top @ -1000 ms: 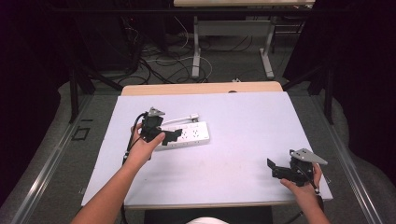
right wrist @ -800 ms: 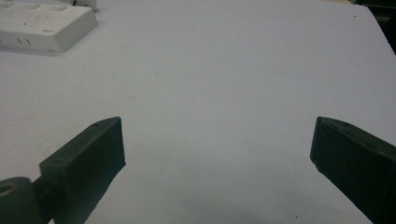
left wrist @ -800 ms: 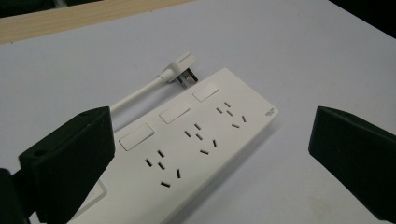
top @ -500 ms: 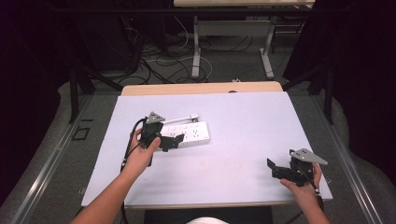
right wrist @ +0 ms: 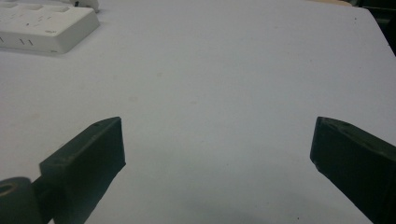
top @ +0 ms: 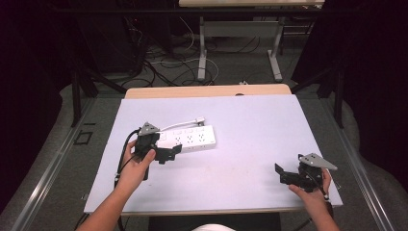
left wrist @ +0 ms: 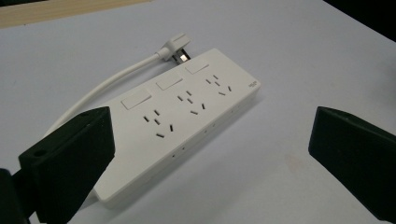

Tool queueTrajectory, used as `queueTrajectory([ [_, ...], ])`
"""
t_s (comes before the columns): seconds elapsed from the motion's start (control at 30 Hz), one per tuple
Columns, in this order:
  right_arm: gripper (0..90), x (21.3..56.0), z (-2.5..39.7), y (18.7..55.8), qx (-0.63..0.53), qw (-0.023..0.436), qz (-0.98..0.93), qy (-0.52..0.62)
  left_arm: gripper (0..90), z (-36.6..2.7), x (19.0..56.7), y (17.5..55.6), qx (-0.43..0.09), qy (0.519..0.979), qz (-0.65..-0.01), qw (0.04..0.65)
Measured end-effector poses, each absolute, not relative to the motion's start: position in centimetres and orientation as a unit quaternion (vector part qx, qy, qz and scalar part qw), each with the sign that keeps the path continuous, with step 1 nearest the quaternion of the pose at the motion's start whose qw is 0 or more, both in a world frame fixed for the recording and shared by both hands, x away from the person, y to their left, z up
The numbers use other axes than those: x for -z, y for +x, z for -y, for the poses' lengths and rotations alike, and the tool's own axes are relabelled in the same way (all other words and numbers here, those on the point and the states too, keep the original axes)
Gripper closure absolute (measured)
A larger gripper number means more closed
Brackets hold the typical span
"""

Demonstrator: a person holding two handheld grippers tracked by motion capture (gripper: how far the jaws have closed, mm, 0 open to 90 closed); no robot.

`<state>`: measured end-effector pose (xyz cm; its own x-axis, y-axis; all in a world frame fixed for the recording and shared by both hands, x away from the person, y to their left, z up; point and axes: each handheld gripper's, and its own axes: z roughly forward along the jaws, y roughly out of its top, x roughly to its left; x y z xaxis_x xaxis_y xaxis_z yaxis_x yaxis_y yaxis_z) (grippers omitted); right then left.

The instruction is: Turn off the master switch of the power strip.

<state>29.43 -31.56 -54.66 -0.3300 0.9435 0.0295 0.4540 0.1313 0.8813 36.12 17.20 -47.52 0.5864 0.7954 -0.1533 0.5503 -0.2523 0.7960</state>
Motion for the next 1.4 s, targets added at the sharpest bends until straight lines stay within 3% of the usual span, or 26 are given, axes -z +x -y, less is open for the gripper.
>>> queueTrajectory([
  [0.67, 2.5, 54.6, 31.5, 29.4, -0.429, 0.290, -0.693, 0.501, 0.4, -22.7, 47.7, 33.4, -0.166, 0.736, -0.484, 0.442],
  [1.4, 2.5, 54.7, 31.5, 29.5, -0.429, 0.292, -0.695, 0.498, 0.4, -29.0, 52.0, 30.8, -0.189, 0.662, -0.570, 0.449],
])
